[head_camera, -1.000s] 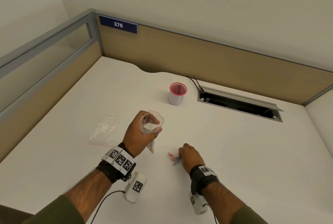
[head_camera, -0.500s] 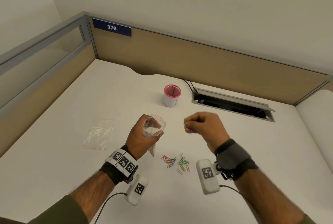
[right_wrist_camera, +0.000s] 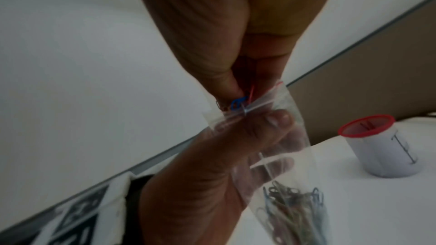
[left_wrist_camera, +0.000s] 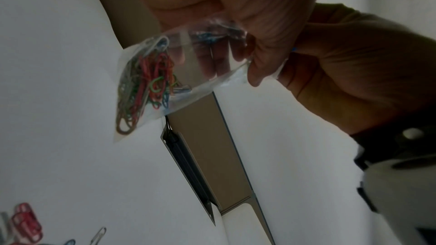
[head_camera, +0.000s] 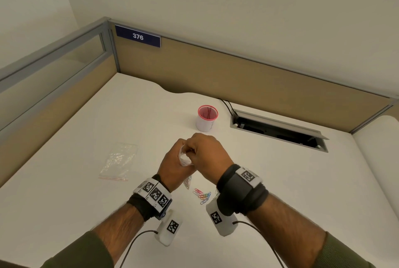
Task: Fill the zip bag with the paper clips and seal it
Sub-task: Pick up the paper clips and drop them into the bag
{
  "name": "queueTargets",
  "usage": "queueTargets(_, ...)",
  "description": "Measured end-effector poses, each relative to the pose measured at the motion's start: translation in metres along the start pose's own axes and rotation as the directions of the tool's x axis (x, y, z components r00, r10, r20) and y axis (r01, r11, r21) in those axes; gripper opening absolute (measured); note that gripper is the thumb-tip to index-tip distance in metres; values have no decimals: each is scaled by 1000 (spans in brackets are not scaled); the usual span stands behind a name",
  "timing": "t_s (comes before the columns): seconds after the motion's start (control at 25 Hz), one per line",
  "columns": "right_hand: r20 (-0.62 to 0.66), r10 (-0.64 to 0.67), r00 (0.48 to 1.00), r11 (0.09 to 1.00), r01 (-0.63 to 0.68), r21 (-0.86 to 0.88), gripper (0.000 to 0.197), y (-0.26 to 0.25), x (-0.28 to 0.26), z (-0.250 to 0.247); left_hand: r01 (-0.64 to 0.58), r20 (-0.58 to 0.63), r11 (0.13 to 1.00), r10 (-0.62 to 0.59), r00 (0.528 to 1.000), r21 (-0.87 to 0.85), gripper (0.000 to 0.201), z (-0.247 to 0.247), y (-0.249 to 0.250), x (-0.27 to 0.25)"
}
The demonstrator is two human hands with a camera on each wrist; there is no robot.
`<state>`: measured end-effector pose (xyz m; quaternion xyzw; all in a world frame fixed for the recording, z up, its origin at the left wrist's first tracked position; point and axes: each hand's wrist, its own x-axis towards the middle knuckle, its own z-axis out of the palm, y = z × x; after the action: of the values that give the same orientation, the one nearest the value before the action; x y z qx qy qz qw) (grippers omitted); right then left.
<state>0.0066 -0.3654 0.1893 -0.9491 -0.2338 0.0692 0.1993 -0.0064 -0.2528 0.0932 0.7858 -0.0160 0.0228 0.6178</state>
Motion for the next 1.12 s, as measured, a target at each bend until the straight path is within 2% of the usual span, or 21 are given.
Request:
queueTargets(0.12,60,-16,998,998,20,-64,21,-4,2,1,-9,-3,1000,9,1000,0,50,-1,0,-2)
queueTargets(0.28,1,-34,999,999,34,-23,19,-5,1,-6,-5,-5,999,5,1000,-46,45,-3,-4,-2)
queueTargets(0.4,-95,-34,995,996,42,83,18,-3,-1,-17,-24,-22,1000,24,999,-9,34,-2,-1,-4)
queueTargets(0.48,-218,-17,976,976,63,207,17,7,-5,-23,-61,-17,998,61,998,-3,30,-4,-3,-4)
queueTargets(0.56,-312,41,949,959,51,280,16,36,-12,-20,-86,-3,994,86,996,-60,34,-10,-5,-8)
queueTargets(0.6,-311,91,946,965,-7,263,15,57,-18,-12,-91,-9,992,91,996,-85,36,-14,-7,-10)
queueTargets(0.68,-192,256,947,962,-229,151,14,107,-36,19,-111,-19,988,110,994,-111,38,-24,-8,-14)
queueTargets(0.72,-92,367,926,929,-360,80,15,131,-49,39,-120,-23,986,118,993,-114,39,-29,-8,-16)
queueTargets(0.8,113,523,845,852,-521,-45,25,161,-77,81,-123,-42,986,118,992,-113,38,-40,-13,-19)
queueTargets(0.88,233,584,778,810,-579,-96,40,170,-96,115,-118,-56,985,112,992,-129,37,-51,-18,-21)
queueTargets(1.0,187,631,753,774,-627,-87,38,158,-92,141,-106,-54,985,99,994,-136,37,-59,-22,-22)
queueTargets(1.12,152,606,781,793,-609,-31,30,143,-70,154,-123,-53,985,117,992,-124,36,-62,-23,-22)
